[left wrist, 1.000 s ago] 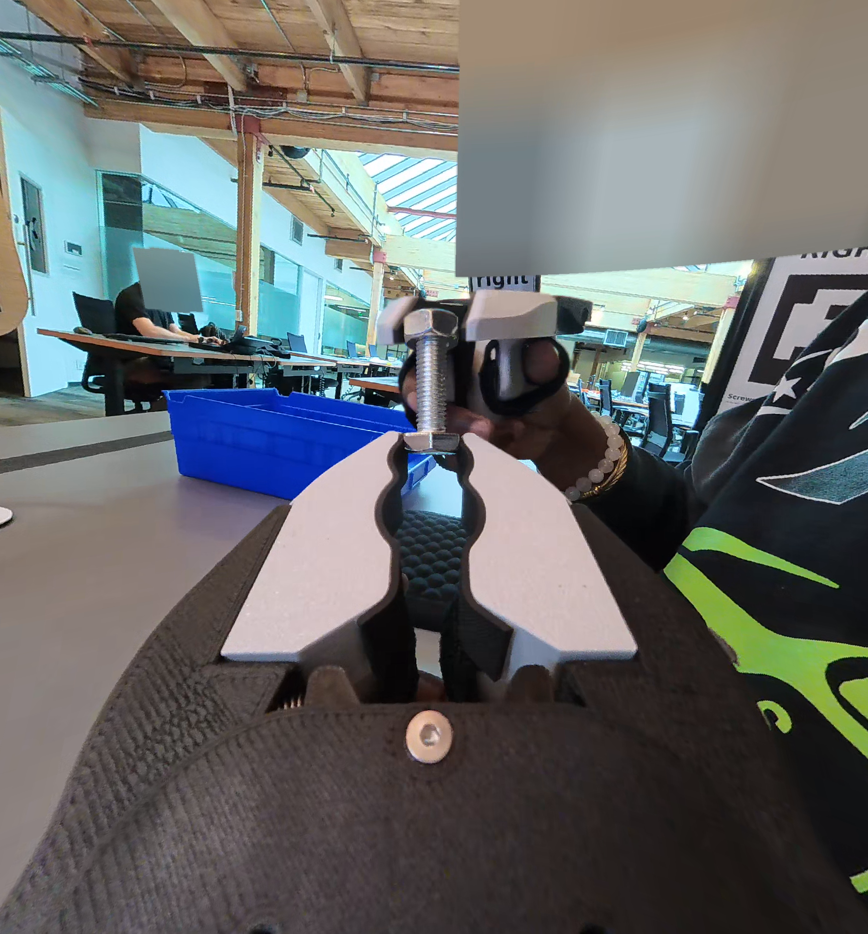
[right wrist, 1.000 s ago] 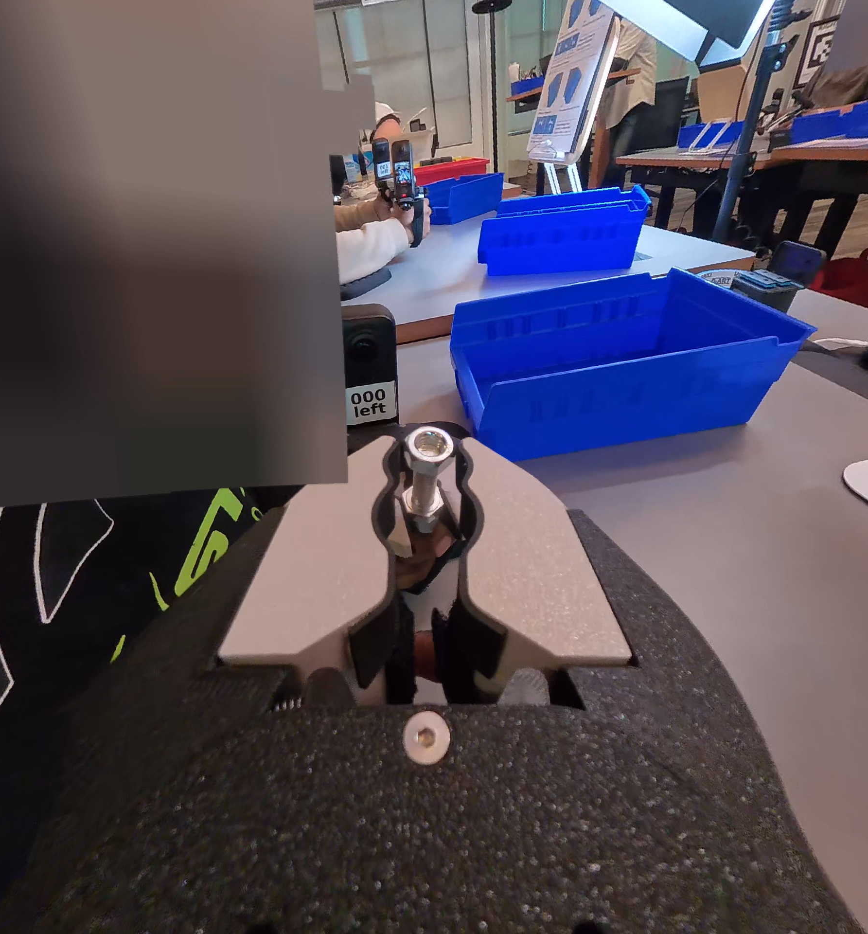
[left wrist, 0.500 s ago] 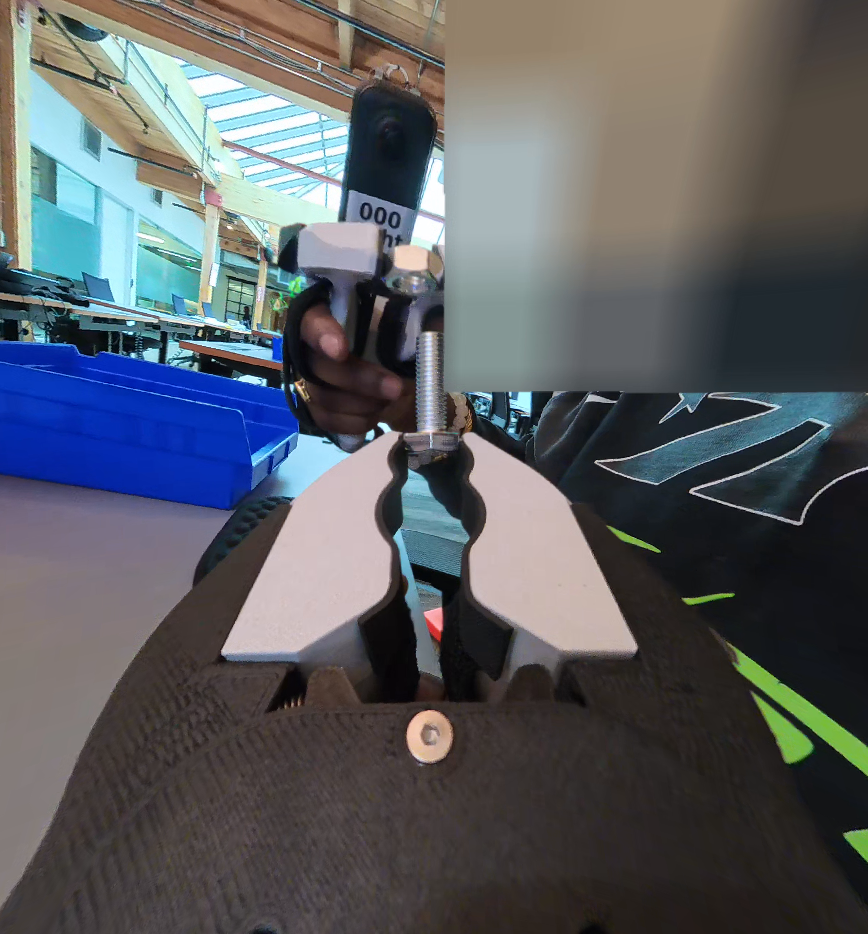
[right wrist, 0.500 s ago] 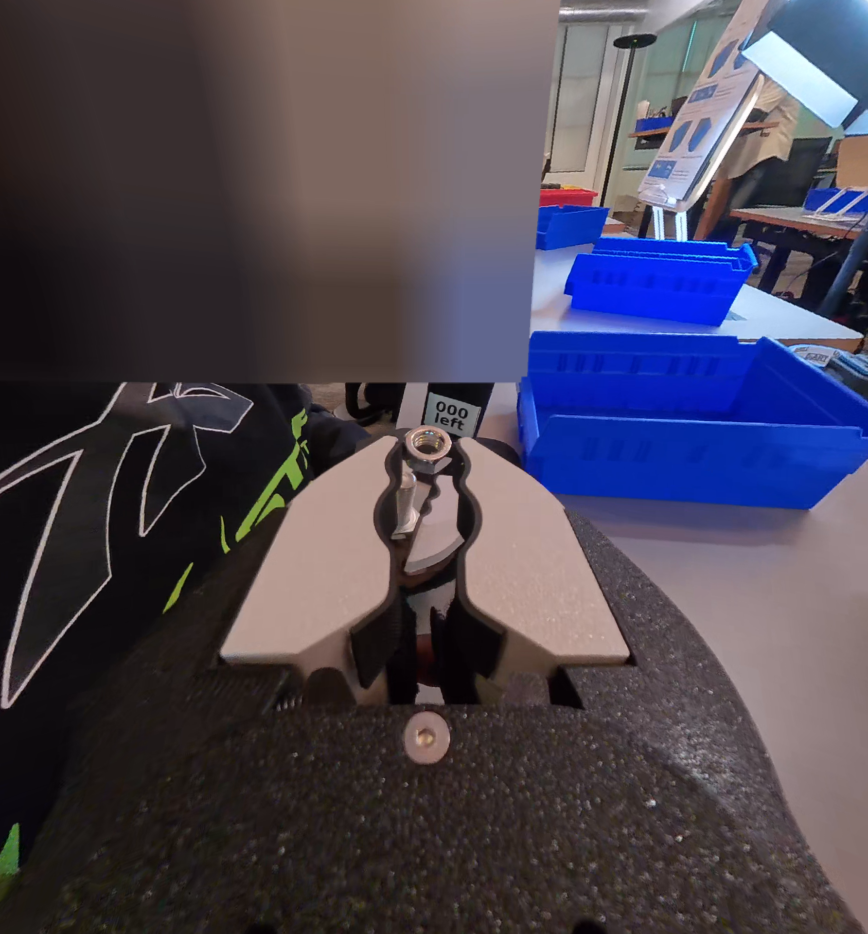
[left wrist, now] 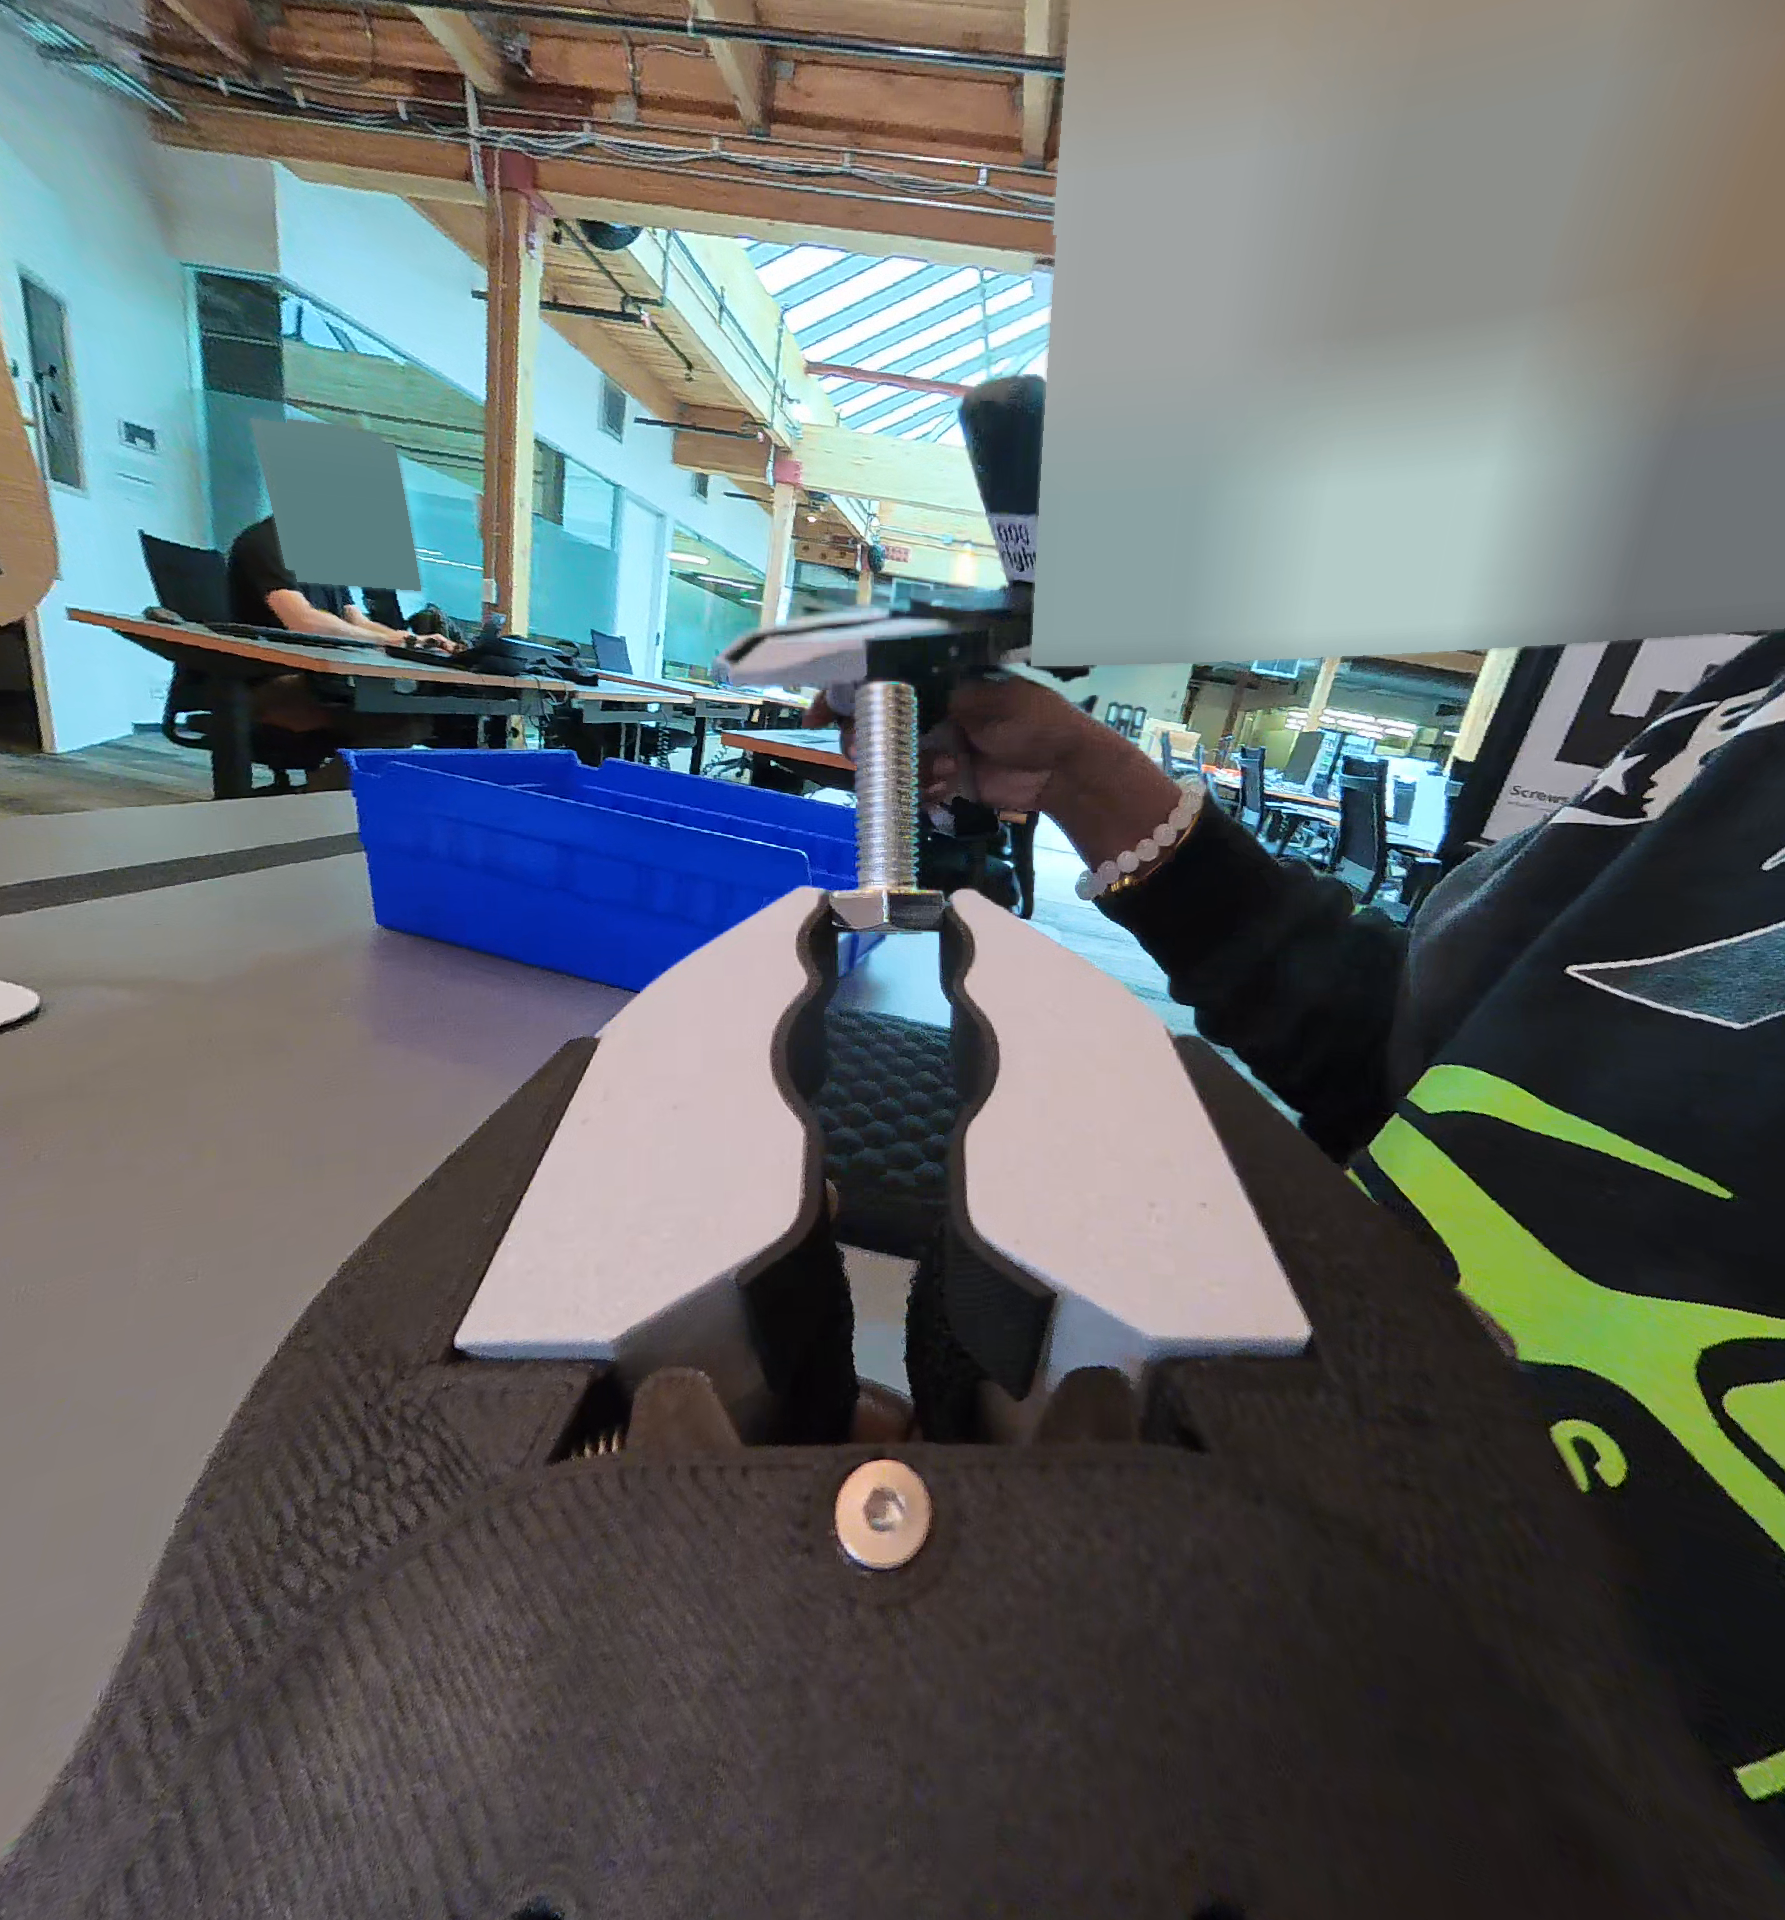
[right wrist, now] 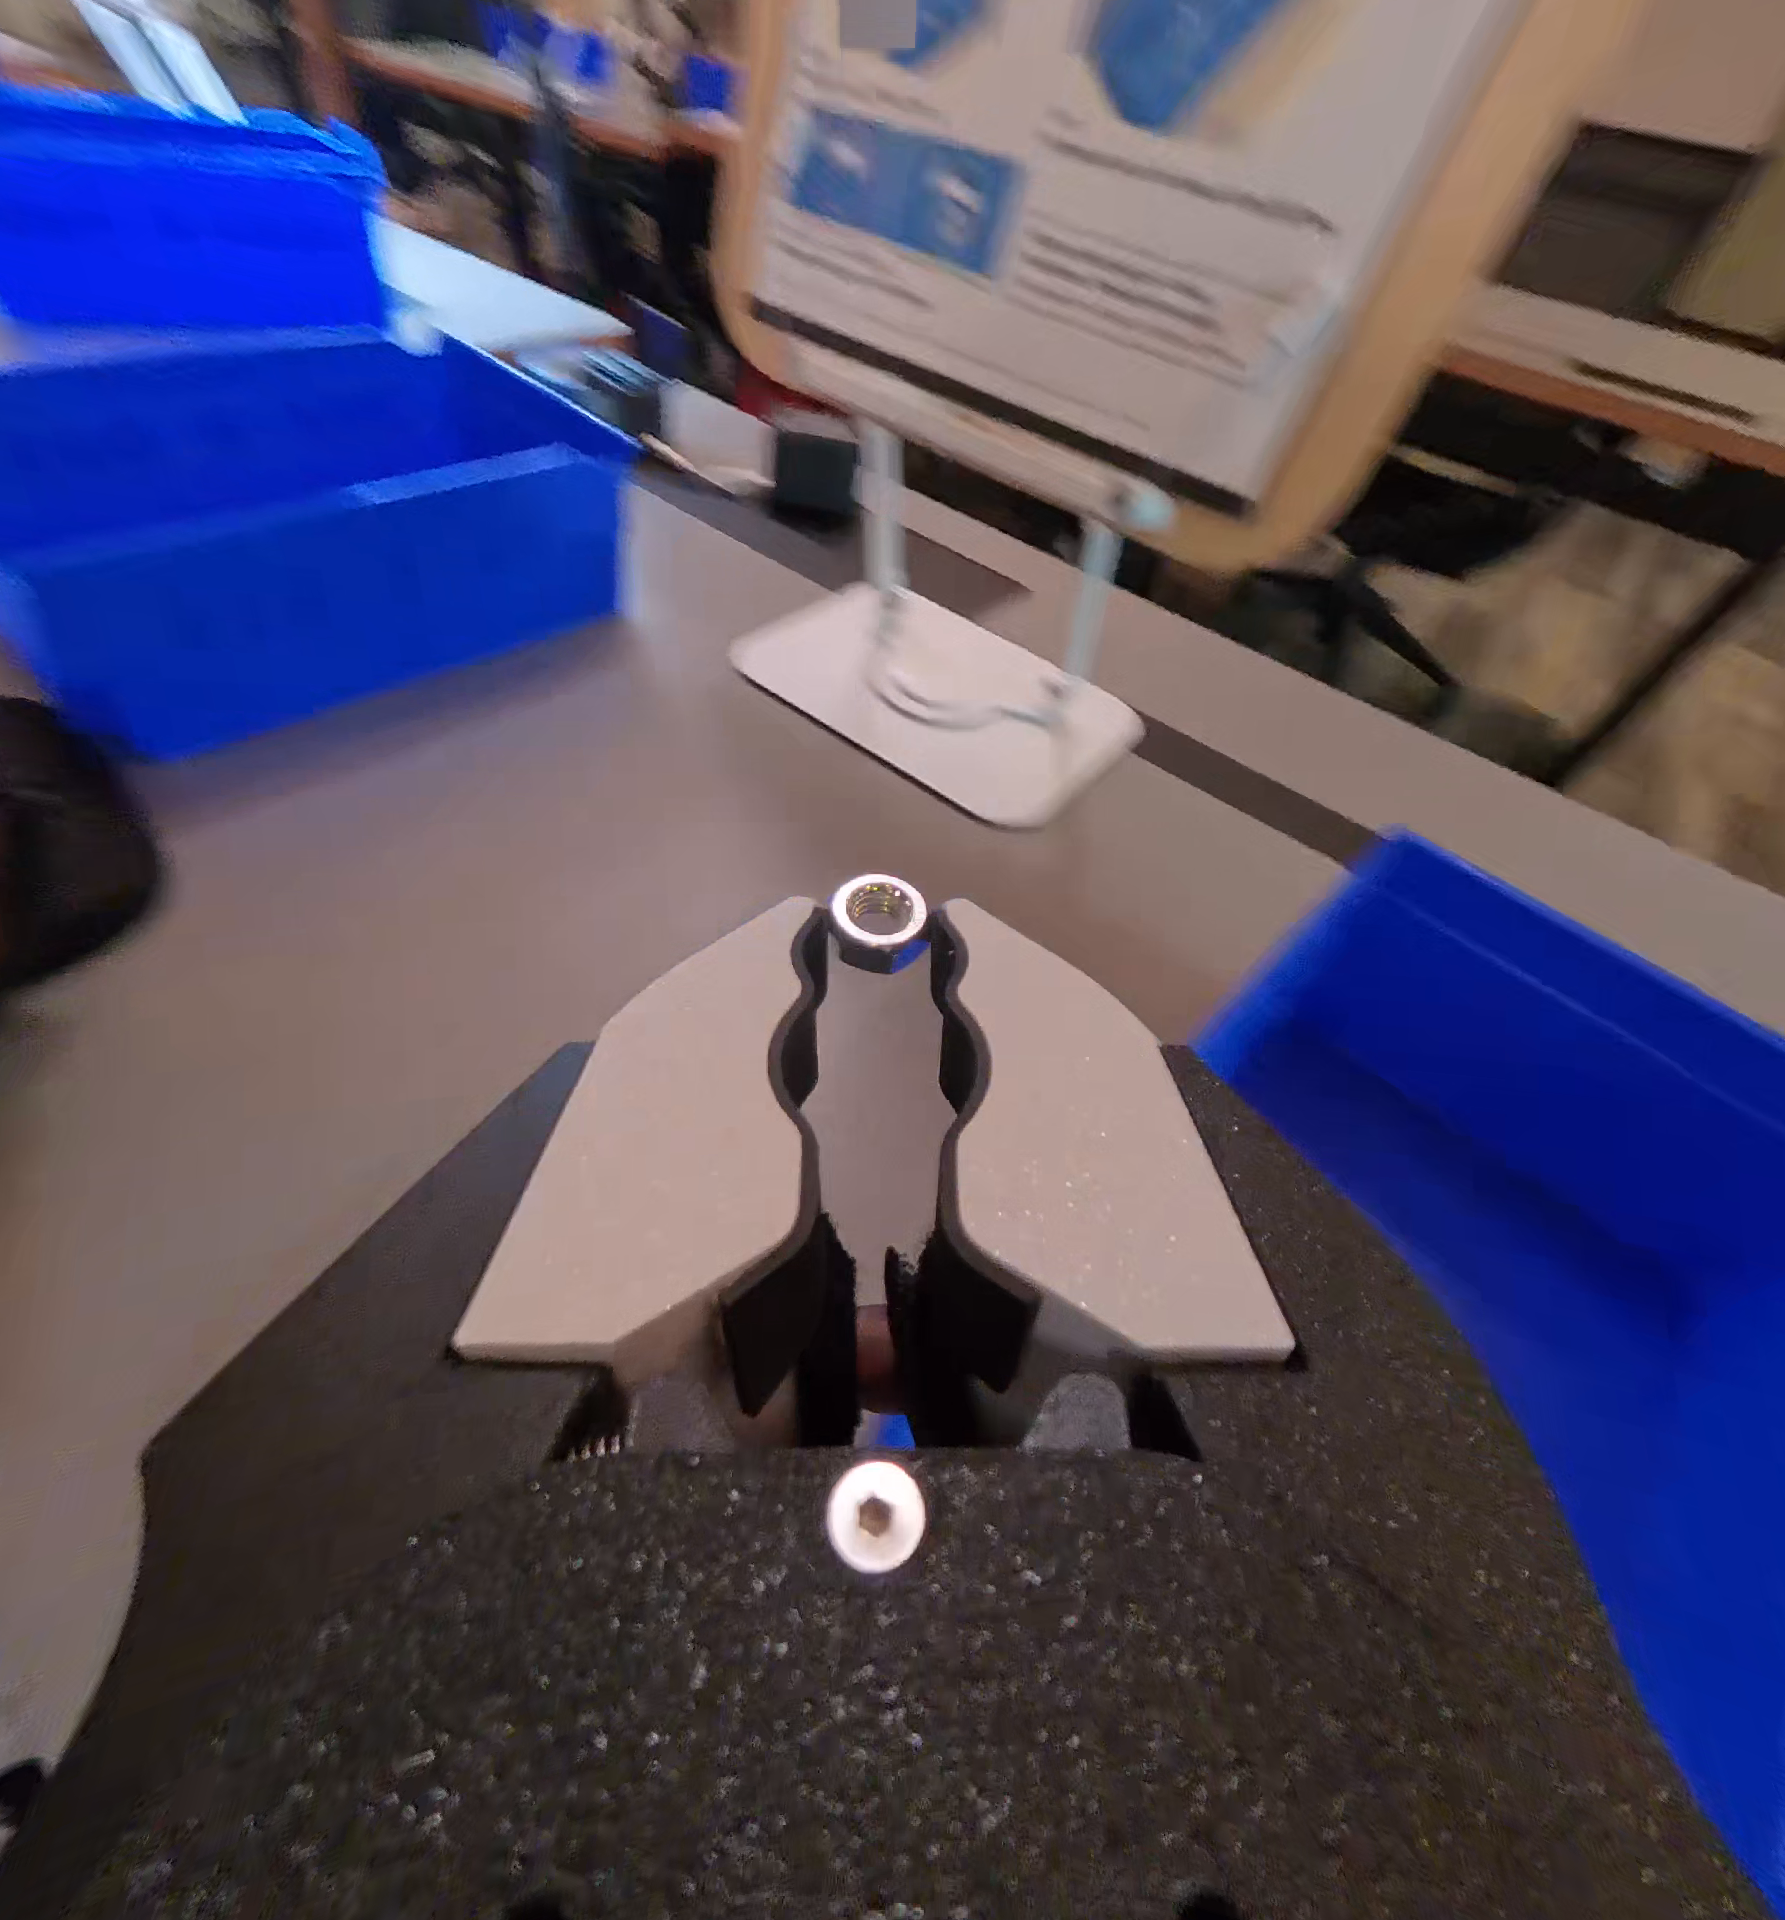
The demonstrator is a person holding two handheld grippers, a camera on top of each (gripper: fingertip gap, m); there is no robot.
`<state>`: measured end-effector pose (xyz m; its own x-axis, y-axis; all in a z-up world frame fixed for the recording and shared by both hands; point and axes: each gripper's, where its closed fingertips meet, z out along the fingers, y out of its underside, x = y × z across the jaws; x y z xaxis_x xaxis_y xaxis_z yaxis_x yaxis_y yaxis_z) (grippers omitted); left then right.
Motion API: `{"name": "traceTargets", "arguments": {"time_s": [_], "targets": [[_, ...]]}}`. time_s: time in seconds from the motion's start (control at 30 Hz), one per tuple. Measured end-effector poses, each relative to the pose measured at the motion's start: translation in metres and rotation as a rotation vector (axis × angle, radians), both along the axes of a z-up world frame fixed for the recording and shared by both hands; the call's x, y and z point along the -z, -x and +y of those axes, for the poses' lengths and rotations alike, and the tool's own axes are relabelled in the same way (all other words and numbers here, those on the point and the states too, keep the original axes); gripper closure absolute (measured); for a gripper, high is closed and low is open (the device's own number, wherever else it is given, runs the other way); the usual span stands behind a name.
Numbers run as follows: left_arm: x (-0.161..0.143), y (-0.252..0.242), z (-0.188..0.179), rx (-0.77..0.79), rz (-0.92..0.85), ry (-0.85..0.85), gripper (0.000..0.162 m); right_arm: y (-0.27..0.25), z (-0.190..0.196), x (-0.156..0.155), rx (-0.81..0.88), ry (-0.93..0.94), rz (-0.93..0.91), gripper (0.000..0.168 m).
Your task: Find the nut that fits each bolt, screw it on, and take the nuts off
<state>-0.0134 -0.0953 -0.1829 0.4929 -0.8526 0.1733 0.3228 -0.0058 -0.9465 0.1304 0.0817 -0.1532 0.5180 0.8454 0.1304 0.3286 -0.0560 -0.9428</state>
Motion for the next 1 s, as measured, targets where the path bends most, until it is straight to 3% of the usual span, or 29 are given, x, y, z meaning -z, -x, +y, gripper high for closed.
{"name": "traceTargets", "arguments": {"time_s": [0.2, 0.47, 0.7, 1.0], "targets": [[0.002, 0.003, 0.004, -0.029, -0.002, 0.010, 0.144, -0.072, 0.049, 0.055, 0.201, 0.114, -0.196, 0.149], [0.004, 0.003, 0.006, -0.047, 0.021, 0.006, 0.143, -0.096, 0.069, 0.126, 0.210, 0.338, -0.404, 0.149], [0.004, 0.004, 0.007, -0.058, 0.020, 0.006, 0.143, -0.103, 0.073, 0.155, 0.212, 0.491, -0.560, 0.149], [0.005, 0.003, 0.007, -0.057, 0.022, 0.011, 0.143, -0.101, 0.066, 0.171, 0.159, 0.539, -0.675, 0.149]]}}
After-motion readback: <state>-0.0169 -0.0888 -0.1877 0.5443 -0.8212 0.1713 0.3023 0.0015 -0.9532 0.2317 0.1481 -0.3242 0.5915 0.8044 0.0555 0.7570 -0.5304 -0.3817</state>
